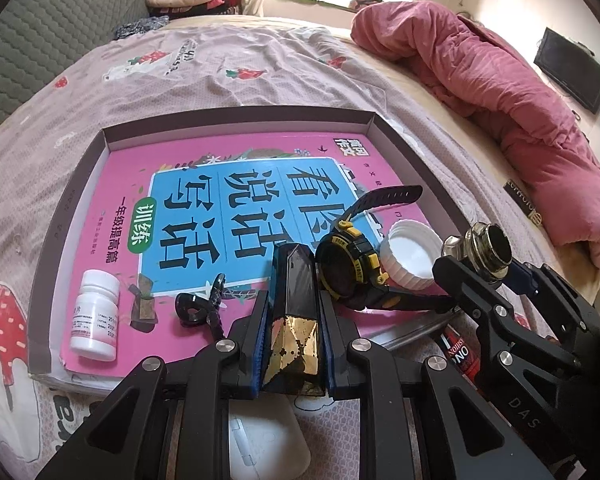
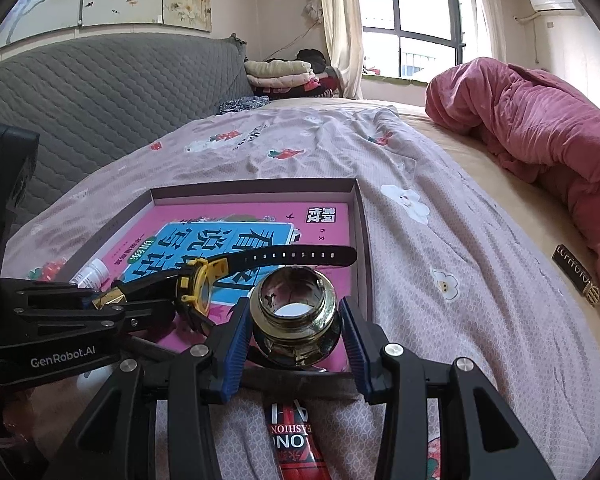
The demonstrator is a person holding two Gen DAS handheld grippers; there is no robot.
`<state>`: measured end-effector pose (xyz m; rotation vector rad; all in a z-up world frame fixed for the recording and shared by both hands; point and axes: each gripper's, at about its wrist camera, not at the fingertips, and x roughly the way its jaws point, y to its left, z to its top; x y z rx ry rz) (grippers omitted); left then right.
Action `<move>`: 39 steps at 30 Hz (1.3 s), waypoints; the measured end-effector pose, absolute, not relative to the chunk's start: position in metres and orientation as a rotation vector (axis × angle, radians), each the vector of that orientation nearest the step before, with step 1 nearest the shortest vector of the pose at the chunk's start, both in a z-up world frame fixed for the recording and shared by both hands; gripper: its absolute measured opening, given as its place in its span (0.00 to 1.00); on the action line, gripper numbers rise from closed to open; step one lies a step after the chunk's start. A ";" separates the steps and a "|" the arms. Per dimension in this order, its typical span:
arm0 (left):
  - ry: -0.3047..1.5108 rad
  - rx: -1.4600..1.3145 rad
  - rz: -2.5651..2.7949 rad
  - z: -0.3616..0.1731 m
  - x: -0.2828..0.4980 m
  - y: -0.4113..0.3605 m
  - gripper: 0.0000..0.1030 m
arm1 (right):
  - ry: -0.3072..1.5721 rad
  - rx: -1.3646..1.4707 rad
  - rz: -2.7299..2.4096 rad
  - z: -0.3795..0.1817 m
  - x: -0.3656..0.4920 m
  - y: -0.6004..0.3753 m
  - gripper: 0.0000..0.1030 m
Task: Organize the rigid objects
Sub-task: 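Lower and release the clipper beside the watch while the right tool sets the jar down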
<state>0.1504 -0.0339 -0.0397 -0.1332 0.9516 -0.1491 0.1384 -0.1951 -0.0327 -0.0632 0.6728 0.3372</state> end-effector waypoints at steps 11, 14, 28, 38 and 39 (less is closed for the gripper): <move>0.960 -0.141 -0.140 -0.042 0.154 -0.031 0.21 | 0.679 -0.105 0.323 -0.038 0.140 -0.190 0.43; 0.959 -0.140 -0.140 -0.042 0.155 -0.031 0.21 | 0.679 -0.104 0.325 -0.039 0.140 -0.191 0.43; 0.966 -0.131 -0.128 -0.042 0.154 -0.030 0.21 | 0.682 -0.085 0.340 -0.038 0.139 -0.191 0.43; 0.964 -0.123 -0.130 -0.038 0.155 -0.033 0.21 | 0.686 -0.064 0.331 -0.036 0.138 -0.196 0.43; 0.967 -0.121 -0.131 -0.039 0.155 -0.034 0.21 | 0.685 -0.064 0.329 -0.036 0.138 -0.196 0.43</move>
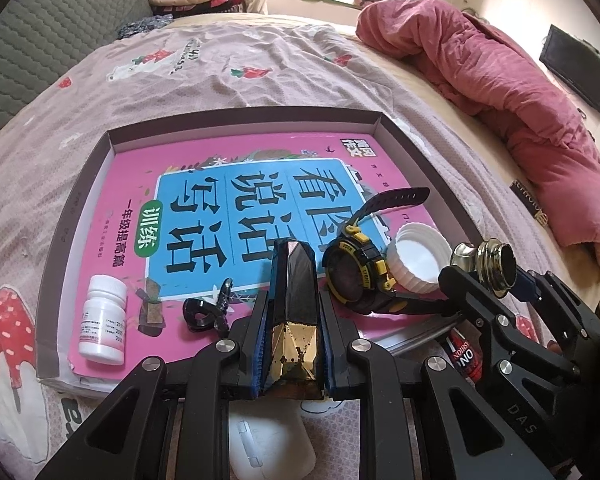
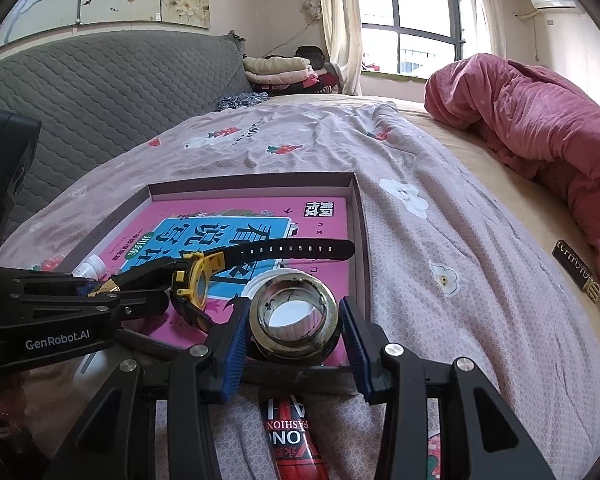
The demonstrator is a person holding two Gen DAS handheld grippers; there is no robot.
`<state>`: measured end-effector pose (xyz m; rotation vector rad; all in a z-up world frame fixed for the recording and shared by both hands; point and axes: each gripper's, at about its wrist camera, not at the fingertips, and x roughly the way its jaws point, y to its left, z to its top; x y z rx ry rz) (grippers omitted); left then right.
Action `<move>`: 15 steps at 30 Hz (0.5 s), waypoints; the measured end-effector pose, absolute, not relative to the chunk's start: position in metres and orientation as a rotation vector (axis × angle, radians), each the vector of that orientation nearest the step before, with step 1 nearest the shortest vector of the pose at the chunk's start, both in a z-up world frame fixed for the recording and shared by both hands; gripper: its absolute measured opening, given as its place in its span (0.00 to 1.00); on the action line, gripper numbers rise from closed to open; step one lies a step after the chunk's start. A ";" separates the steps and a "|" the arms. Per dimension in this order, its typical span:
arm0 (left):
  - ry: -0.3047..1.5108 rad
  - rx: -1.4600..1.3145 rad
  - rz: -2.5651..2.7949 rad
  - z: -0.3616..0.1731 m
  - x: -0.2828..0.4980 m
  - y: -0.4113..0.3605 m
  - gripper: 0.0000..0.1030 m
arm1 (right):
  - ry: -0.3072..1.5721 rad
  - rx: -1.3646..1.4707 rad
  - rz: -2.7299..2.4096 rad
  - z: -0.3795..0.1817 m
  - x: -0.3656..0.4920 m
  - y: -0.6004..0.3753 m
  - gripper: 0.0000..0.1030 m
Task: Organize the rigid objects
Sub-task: 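Lower and release the clipper beside the watch while the right tool sets the jar down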
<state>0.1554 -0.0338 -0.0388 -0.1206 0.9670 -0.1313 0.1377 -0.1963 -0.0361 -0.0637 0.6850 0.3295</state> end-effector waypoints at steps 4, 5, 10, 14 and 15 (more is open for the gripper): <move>0.979 -0.117 -0.141 -0.041 0.156 -0.037 0.21 | 0.684 -0.065 0.326 -0.036 0.138 -0.197 0.43; 0.978 -0.118 -0.138 -0.040 0.156 -0.037 0.21 | 0.684 -0.065 0.327 -0.036 0.138 -0.198 0.43; 0.978 -0.123 -0.137 -0.040 0.155 -0.038 0.21 | 0.682 -0.062 0.325 -0.035 0.138 -0.199 0.43; 0.983 -0.125 -0.139 -0.041 0.157 -0.037 0.21 | 0.681 -0.054 0.325 -0.034 0.137 -0.201 0.43; 0.985 -0.125 -0.136 -0.041 0.157 -0.036 0.21 | 0.682 -0.052 0.325 -0.034 0.137 -0.201 0.43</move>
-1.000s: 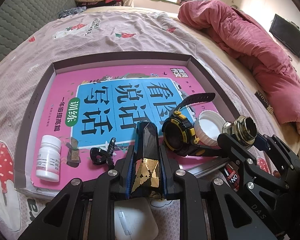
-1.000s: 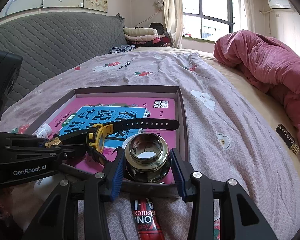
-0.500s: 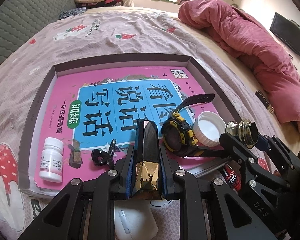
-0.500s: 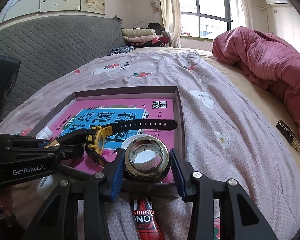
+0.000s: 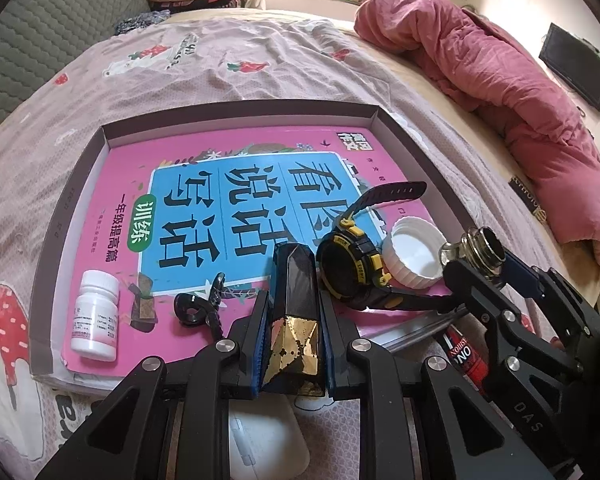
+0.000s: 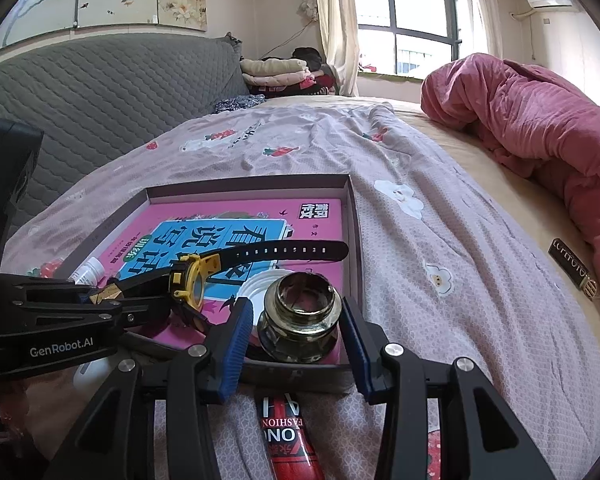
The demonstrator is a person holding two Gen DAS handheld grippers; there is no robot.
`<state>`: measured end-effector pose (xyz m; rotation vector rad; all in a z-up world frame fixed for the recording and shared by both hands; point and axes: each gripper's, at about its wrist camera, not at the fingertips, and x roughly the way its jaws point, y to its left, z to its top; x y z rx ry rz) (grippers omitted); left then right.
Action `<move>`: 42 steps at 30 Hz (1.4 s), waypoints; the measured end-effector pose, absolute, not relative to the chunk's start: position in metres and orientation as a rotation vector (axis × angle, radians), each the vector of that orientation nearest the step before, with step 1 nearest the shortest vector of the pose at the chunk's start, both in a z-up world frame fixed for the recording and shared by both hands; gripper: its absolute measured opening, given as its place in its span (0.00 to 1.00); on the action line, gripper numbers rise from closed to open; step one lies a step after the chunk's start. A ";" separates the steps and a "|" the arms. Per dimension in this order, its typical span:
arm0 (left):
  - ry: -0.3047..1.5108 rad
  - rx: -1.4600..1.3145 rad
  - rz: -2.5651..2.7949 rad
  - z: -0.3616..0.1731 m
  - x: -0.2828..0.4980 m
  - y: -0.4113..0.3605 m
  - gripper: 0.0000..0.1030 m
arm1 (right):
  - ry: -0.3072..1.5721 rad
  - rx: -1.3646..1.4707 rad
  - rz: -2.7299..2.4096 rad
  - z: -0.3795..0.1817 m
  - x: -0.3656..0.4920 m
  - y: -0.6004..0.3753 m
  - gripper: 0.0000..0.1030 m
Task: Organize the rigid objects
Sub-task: 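Lower and release the clipper beside the watch while the right tool sets the jar down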
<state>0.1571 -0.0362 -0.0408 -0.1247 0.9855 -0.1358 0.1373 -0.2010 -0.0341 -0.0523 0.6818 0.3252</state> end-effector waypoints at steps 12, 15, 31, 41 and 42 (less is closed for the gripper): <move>0.982 -0.128 -0.107 -0.042 0.159 -0.038 0.21 | 0.671 -0.052 0.336 -0.032 0.134 -0.202 0.46; 0.984 -0.134 -0.104 -0.042 0.159 -0.037 0.21 | 0.665 -0.048 0.337 -0.030 0.134 -0.202 0.46; 0.963 -0.147 -0.111 -0.030 0.153 -0.033 0.29 | 0.666 -0.063 0.349 -0.030 0.131 -0.197 0.52; 0.931 -0.164 -0.113 -0.016 0.143 -0.026 0.31 | 0.634 -0.057 0.358 -0.024 0.126 -0.200 0.52; 0.925 -0.167 -0.114 -0.013 0.140 -0.025 0.35 | 0.628 -0.060 0.357 -0.022 0.125 -0.201 0.52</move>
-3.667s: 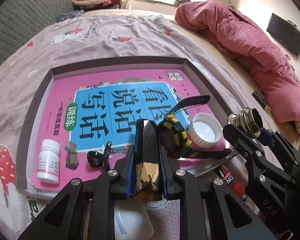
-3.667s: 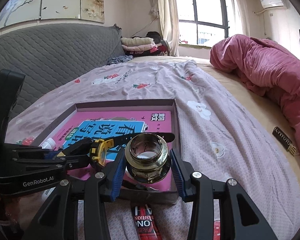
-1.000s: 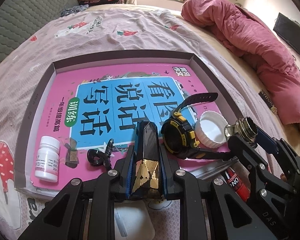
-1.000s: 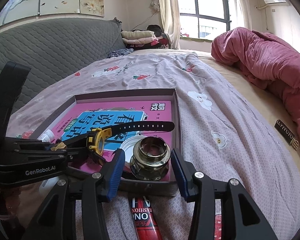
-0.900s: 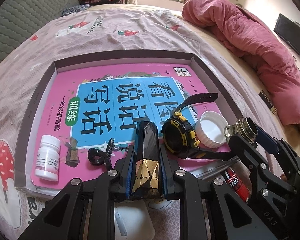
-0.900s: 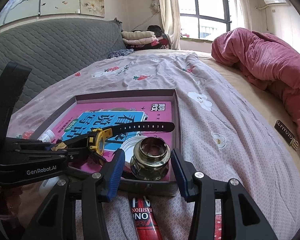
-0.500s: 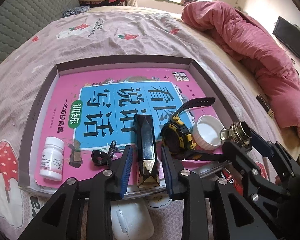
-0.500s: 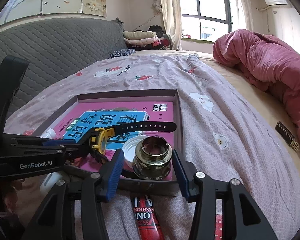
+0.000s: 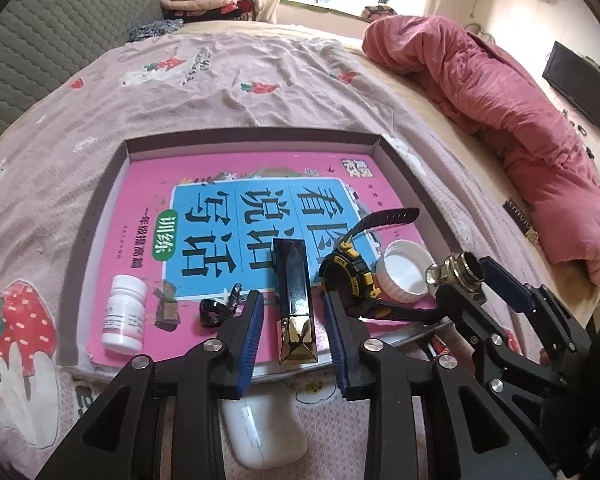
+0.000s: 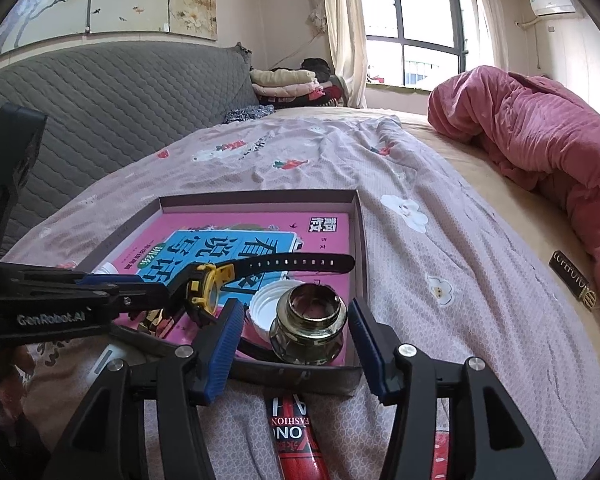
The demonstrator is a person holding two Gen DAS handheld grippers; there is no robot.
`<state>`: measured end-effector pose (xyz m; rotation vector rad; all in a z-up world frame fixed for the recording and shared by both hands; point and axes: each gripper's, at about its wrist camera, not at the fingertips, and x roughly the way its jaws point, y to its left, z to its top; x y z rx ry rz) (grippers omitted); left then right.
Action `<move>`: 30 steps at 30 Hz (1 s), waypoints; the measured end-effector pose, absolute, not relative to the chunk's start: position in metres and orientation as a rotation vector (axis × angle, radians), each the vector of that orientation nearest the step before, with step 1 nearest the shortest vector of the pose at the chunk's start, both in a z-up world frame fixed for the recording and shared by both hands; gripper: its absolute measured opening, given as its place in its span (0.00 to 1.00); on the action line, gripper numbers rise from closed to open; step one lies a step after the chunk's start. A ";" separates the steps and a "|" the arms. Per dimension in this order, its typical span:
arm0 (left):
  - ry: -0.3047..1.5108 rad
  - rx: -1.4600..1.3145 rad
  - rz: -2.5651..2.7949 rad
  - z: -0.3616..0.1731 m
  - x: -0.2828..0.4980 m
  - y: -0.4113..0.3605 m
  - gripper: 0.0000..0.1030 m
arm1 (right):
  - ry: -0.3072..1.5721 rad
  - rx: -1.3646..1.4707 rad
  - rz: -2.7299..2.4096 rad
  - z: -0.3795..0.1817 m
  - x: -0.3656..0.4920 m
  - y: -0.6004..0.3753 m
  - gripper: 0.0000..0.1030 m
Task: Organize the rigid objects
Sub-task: 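Lower and release the clipper beside the watch while the right tool sets the jar down, then move the left tool to the white earbud case while the right tool approaches the red lighter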
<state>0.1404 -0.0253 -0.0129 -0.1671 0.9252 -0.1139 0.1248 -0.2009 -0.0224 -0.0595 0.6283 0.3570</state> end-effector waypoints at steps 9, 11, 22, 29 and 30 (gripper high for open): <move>0.908 -0.181 -0.093 0.004 0.112 -0.009 0.44 | 0.559 -0.063 0.350 -0.003 0.105 -0.211 0.53; 0.918 -0.196 -0.085 0.003 0.106 -0.004 0.44 | 0.559 -0.061 0.349 0.000 0.101 -0.212 0.53; 0.959 -0.196 -0.075 -0.003 0.079 -0.005 0.46 | 0.579 -0.055 0.316 0.012 0.079 -0.216 0.53; 0.960 -0.188 -0.084 0.003 0.068 -0.008 0.46 | 0.623 -0.050 0.296 0.011 0.073 -0.217 0.53; 0.960 -0.187 -0.086 0.004 0.067 -0.008 0.46 | 0.623 -0.054 0.296 0.011 0.073 -0.217 0.53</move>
